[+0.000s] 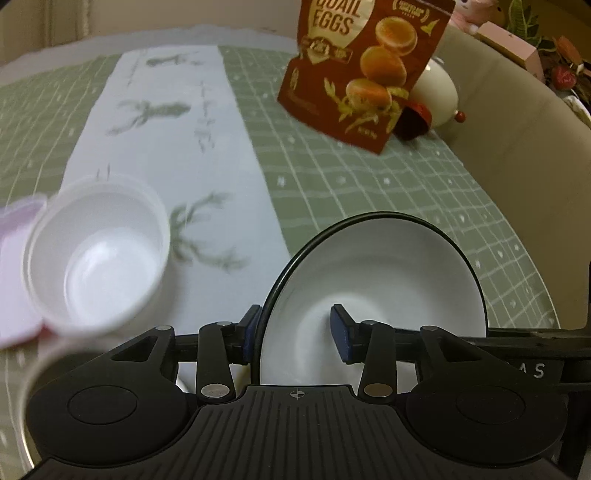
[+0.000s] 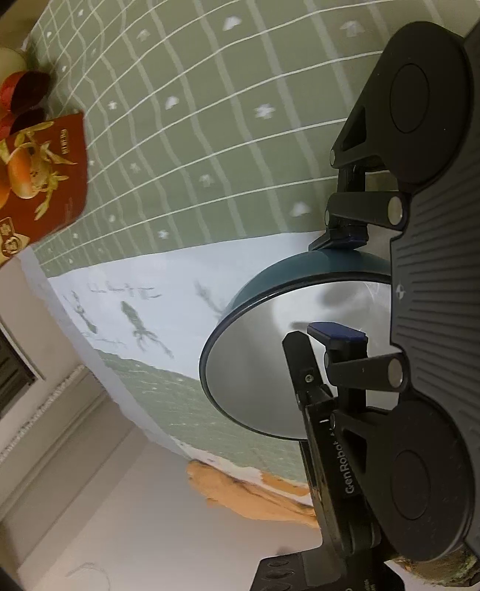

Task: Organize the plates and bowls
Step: 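Lift the blue bowl with both grippers and lower it into the cream bowl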

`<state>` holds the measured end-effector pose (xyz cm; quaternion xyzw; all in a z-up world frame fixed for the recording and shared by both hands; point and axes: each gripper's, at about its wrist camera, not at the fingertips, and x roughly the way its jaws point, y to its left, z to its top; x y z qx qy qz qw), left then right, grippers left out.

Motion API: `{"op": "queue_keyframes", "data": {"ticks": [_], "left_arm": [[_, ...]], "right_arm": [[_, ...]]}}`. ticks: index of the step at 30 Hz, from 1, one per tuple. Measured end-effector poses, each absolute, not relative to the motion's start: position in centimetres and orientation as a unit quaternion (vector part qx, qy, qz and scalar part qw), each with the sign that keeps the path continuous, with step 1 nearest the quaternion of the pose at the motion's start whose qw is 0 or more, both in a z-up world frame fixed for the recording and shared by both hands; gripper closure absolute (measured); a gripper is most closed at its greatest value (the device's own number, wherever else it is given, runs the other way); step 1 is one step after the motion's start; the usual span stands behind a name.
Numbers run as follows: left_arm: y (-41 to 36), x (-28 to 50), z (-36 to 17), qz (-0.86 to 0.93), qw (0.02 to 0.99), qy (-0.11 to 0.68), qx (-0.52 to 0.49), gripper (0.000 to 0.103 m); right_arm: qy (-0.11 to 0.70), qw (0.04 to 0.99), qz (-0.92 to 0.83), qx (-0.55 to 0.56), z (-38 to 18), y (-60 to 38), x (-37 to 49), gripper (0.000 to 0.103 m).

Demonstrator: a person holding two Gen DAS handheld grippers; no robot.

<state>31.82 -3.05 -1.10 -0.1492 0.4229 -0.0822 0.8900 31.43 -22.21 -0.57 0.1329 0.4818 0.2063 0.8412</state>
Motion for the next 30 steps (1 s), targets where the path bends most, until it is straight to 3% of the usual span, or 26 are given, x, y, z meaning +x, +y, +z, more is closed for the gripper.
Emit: {"op": "queue_keyframes", "data": {"ticks": [17, 25, 30], "left_arm": [[-3.4, 27.9, -4.6, -0.06, 0.876, 0.451, -0.161, 0.063], [-3.4, 27.6, -4.3, -0.059, 0.879, 0.447, -0.153, 0.072], [-3.8, 27.4, -4.0, -0.054, 0.884, 0.443, -0.139, 0.073]], "right_arm": [[0.514, 0.823, 0.192, 0.146, -5.8, -23.0, 27.6, 0.062], [0.485, 0.853, 0.176, 0.084, -5.8, -22.0, 27.5, 0.062], [0.474, 0.861, 0.175, 0.063, -5.8, -21.7, 27.4, 0.062]]}}
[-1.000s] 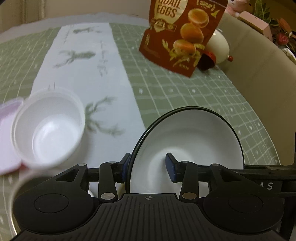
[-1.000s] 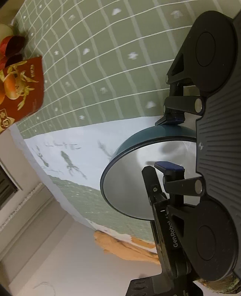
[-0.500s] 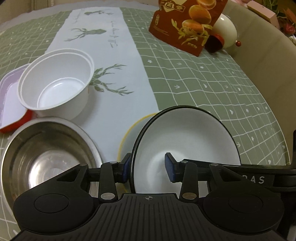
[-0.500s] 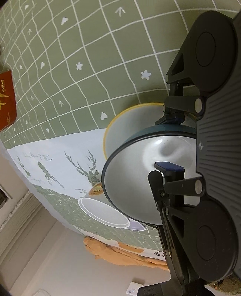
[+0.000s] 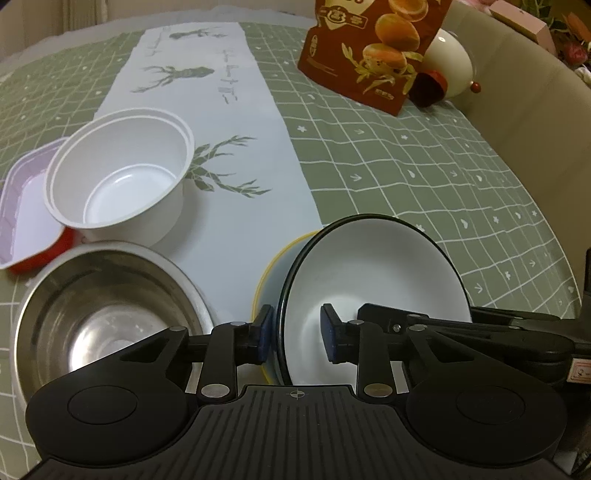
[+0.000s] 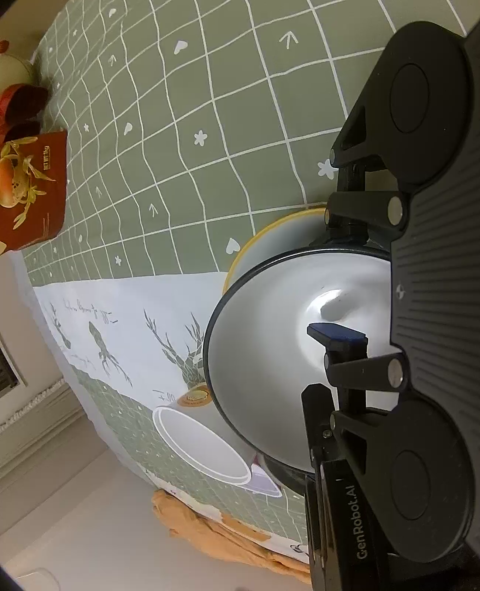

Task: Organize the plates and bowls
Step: 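Lift the blue bowl with both grippers and lower it into the cream bowl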

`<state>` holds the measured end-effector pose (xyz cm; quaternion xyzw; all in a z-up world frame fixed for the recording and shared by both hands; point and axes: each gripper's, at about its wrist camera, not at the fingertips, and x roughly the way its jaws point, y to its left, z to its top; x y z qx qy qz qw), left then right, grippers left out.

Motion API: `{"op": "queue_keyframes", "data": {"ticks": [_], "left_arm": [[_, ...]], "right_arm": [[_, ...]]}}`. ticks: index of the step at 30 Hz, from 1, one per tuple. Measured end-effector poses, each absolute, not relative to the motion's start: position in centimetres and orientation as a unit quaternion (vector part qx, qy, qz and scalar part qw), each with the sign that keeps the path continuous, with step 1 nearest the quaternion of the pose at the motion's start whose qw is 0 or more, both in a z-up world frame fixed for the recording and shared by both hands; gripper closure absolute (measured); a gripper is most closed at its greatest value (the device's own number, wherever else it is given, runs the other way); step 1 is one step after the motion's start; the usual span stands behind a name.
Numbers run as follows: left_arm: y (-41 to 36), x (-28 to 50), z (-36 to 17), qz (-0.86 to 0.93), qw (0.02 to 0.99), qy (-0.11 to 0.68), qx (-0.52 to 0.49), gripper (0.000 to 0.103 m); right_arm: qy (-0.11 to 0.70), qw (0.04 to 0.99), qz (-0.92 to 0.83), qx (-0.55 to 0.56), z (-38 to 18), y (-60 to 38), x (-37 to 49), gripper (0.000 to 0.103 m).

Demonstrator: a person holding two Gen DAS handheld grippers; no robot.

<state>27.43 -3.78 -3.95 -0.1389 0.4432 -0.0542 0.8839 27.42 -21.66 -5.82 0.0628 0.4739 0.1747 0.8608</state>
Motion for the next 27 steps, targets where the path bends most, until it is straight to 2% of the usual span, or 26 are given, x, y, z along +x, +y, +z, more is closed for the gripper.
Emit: {"op": "queue_keyframes", "data": {"ticks": [27], "left_arm": [[-3.98, 26.87, -3.58, -0.052, 0.889, 0.439, -0.121, 0.073]], "right_arm": [[0.473, 0.861, 0.171, 0.076, -5.93, -21.95, 27.59, 0.061]]}}
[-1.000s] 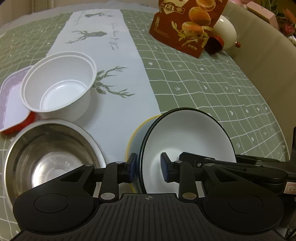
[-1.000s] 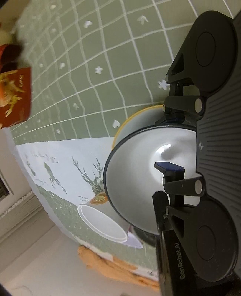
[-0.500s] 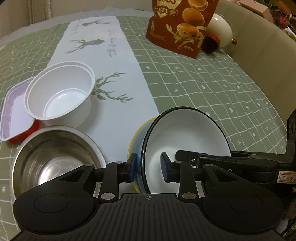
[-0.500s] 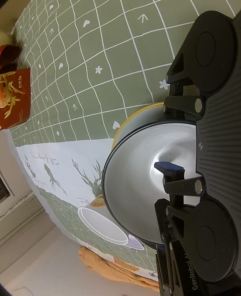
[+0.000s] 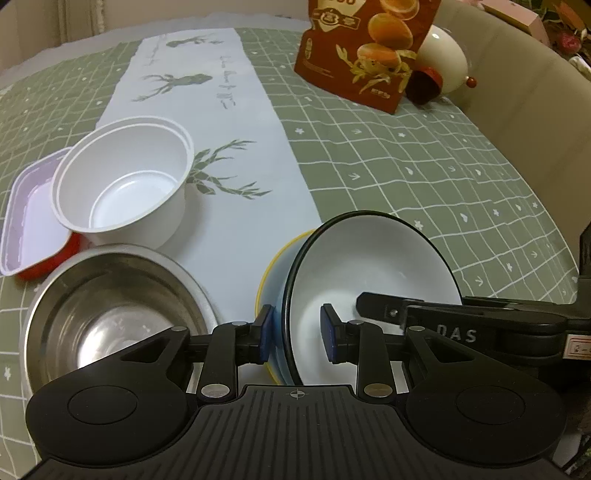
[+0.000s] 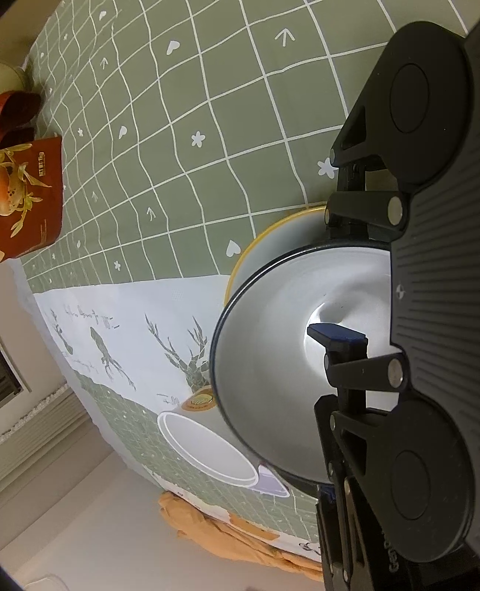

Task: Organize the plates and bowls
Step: 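Lift the blue bowl with both grippers and lower it into the cream bowl, then open both grippers to release the blue bowl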

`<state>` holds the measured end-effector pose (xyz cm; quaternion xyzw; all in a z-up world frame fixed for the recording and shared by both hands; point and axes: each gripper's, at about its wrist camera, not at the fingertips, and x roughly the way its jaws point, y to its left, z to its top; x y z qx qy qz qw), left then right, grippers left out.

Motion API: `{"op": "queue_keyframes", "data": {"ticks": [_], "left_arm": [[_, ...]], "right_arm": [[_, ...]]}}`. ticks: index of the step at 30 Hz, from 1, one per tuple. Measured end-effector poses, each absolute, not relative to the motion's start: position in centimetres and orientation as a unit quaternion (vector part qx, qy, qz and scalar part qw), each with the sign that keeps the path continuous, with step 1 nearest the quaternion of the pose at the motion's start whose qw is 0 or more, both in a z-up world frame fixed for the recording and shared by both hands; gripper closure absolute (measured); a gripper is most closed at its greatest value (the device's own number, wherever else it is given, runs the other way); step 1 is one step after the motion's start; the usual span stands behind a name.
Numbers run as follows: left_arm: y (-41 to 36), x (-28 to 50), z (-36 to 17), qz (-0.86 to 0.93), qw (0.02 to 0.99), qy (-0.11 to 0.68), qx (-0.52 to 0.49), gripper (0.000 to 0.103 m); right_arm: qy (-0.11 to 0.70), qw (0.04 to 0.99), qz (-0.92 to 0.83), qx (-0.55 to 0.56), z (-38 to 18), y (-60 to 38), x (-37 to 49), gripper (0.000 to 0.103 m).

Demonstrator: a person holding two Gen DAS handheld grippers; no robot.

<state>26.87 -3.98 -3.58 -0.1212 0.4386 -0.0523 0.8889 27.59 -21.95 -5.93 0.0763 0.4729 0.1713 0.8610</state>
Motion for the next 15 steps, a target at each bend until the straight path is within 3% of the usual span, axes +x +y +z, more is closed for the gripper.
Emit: {"op": "queue_keyframes", "data": {"ticks": [15], "left_arm": [[-3.1, 27.0, -3.6, -0.041, 0.888, 0.439, -0.129, 0.076]], "right_arm": [[0.458, 0.87, 0.168, 0.07, -4.7, -22.1, 27.3, 0.06]]}}
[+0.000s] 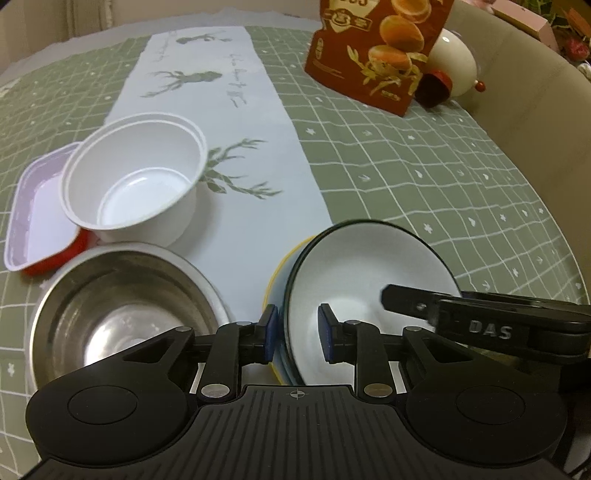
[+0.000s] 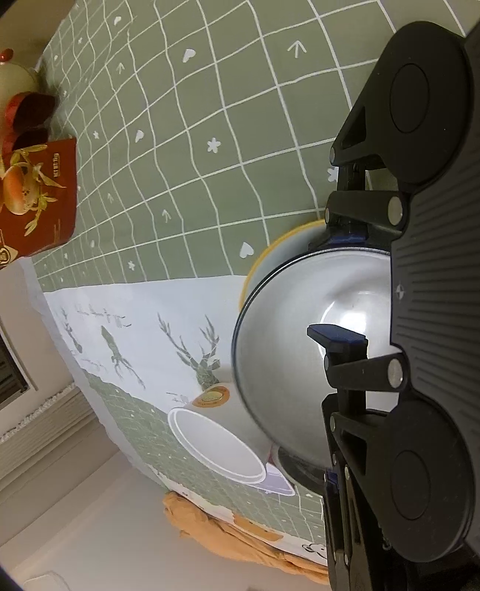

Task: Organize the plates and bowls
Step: 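Open both grippers to release the blue bowl, then move both grippers toward the white cup and pink tray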

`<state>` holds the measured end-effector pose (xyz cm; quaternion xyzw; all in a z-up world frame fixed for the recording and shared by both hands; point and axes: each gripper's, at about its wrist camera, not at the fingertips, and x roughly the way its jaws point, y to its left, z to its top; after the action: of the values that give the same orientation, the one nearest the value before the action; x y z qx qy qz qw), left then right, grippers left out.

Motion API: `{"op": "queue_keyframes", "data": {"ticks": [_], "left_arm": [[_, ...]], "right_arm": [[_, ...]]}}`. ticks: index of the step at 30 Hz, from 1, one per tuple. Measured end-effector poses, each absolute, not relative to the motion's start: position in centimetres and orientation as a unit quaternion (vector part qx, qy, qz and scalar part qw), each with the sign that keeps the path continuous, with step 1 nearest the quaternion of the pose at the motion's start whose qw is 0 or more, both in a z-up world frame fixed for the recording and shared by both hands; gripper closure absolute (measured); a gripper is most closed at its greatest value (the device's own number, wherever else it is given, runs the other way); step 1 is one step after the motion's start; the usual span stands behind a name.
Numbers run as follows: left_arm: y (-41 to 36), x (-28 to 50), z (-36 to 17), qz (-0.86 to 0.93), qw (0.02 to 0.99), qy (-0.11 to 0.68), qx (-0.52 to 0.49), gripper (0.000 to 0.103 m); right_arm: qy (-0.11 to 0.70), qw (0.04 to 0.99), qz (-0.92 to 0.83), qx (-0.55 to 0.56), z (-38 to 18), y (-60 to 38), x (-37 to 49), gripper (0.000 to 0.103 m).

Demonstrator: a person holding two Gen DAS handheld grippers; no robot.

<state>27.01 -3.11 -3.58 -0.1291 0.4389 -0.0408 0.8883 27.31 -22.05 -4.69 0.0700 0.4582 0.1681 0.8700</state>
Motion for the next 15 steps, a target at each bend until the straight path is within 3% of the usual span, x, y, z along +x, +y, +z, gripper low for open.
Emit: {"op": "queue_keyframes", "data": {"ticks": [15], "left_arm": [[-0.5, 26.4, -2.5, -0.024, 0.893, 0.415, -0.169, 0.079]], "right_arm": [[0.435, 0.883, 0.162, 0.07, -3.4, -22.8, 26.4, 0.06]]}}
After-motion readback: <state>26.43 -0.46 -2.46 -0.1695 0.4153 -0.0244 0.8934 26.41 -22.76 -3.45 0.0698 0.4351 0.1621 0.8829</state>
